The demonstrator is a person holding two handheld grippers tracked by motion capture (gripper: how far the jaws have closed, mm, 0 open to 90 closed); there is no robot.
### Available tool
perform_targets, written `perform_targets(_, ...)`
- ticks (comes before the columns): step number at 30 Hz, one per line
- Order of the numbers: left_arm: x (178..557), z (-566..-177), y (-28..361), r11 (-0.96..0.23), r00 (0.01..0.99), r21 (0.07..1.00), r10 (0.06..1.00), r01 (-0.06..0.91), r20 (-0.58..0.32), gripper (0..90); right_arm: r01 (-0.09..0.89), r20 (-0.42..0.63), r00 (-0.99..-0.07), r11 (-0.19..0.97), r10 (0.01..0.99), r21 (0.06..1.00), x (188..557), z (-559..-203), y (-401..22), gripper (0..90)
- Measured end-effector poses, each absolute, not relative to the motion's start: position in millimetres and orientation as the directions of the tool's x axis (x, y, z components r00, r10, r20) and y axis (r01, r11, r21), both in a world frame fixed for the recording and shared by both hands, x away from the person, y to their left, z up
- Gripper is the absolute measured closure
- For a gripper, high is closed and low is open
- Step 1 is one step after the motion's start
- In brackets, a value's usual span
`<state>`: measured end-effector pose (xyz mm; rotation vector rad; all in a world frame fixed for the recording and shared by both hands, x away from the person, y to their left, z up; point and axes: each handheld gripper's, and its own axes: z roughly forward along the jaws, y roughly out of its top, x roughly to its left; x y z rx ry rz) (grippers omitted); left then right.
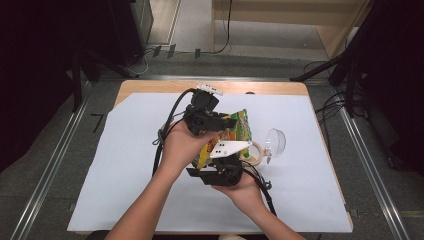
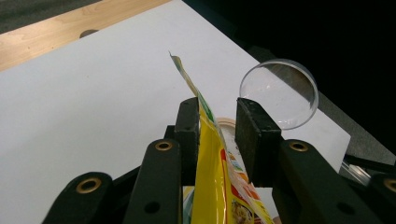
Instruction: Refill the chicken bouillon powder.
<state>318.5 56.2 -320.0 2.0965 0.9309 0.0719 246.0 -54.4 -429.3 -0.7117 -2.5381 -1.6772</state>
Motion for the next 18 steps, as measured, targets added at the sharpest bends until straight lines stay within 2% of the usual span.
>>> perform_targets(18, 318.8, -321.6, 54.7, -0.391, 0.726, 0.705, 0.637, 0.592, -0.257, 71.1, 0.380, 0.254, -0.894, 0.326, 0.370, 0.865, 246.6, -430.5, -55.2, 69.1)
